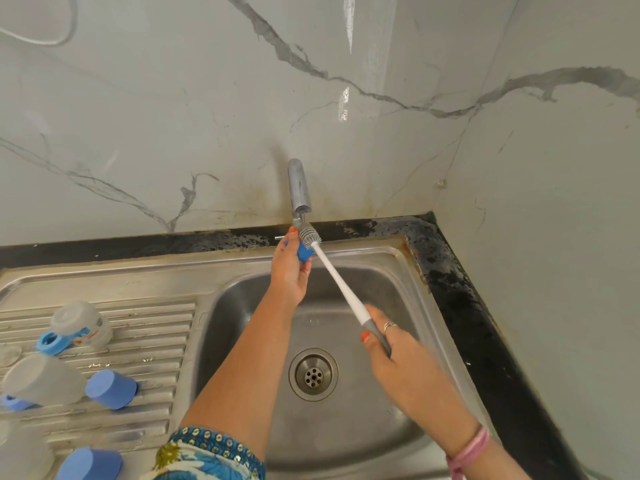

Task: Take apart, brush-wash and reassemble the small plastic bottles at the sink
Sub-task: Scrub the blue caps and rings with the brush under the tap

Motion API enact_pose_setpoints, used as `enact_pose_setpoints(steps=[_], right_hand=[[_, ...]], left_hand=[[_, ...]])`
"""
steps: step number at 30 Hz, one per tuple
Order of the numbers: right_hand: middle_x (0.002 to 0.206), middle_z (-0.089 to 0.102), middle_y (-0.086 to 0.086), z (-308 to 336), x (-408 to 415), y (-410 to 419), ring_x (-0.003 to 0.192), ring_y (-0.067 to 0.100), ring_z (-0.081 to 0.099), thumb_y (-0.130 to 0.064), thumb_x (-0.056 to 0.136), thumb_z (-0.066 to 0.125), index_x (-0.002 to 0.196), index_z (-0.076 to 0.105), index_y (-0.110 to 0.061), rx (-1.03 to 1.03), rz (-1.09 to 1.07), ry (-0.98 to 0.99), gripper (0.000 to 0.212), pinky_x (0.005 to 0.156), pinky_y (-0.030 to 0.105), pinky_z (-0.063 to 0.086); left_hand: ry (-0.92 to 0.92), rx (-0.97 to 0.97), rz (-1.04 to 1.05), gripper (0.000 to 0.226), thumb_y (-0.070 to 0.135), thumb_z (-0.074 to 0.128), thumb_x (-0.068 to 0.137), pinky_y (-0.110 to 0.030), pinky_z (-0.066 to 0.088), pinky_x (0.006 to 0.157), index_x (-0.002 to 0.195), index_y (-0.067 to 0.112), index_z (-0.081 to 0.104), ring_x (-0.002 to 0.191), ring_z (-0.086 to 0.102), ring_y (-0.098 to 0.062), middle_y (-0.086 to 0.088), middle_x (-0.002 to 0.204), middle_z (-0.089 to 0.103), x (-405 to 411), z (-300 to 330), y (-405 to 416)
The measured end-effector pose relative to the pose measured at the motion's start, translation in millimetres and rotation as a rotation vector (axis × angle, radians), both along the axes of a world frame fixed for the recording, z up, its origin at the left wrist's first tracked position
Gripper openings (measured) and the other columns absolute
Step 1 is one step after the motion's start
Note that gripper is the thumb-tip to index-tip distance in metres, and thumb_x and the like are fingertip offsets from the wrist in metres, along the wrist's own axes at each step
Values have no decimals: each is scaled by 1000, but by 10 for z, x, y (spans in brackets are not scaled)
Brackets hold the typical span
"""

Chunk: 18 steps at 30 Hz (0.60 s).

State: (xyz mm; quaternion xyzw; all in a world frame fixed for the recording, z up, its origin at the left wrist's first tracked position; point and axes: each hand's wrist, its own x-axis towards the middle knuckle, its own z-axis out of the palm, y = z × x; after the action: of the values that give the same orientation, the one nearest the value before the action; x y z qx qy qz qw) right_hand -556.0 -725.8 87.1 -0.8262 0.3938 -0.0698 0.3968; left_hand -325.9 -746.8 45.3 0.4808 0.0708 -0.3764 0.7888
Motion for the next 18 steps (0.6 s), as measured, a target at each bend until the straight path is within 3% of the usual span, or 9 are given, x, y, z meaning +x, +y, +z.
enact_pose_setpoints(steps=[5, 7, 10, 12, 15, 18], right_hand=[[91, 62, -6, -26, 122, -214, 79, 15, 62, -41, 99, 44, 142, 40, -42, 63, -27, -26, 43, 79, 38, 54], [83, 59, -9, -33, 133, -217, 72, 11, 59, -41, 99, 45, 140, 42, -43, 100, -16, -43, 41, 70, 32, 53], [72, 51, -12, -23, 189, -218, 52, 2, 48, -35, 99, 47, 133, 49, -41, 275, -27, -133, 35, 49, 16, 39], [68, 48, -6, -14, 227, -185, 41, 0, 40, -31, 100, 48, 126, 50, -44, 360, -47, -173, 29, 40, 13, 31], [67, 44, 1, -17, 238, -117, 39, 2, 34, -32, 100, 47, 110, 48, -52, 432, -62, -209, 22, 37, 17, 29], [67, 45, 2, -65, 234, -173, 41, 4, 35, -35, 100, 46, 118, 49, -49, 434, -112, -193, 24, 38, 20, 29]], left_hand=[[-1, -87, -21, 11, 18, 57, 97, -23, 54, 75, 106, 19, 62, 95, 61, -15, -8, 113, 61, 45, -80, 79], [-7, -123, -17, 16, 19, 57, 97, -22, 56, 68, 112, 18, 61, 99, 62, -16, -8, 117, 61, 98, -117, 145], [28, -160, 3, 20, 22, 58, 96, -20, 55, 61, 116, 20, 60, 105, 58, -21, -10, 124, 58, 93, -194, 260], [66, -207, 19, 19, 21, 58, 95, -22, 58, 65, 114, 19, 61, 104, 58, -21, -11, 123, 56, 37, -208, 300], [84, -242, 13, 15, 19, 56, 96, -26, 57, 76, 110, 18, 62, 96, 62, -18, -9, 116, 59, -13, -227, 329], [48, -266, -52, 20, 18, 56, 97, -28, 56, 84, 116, 18, 62, 102, 60, -20, -10, 123, 57, -31, -238, 337]])
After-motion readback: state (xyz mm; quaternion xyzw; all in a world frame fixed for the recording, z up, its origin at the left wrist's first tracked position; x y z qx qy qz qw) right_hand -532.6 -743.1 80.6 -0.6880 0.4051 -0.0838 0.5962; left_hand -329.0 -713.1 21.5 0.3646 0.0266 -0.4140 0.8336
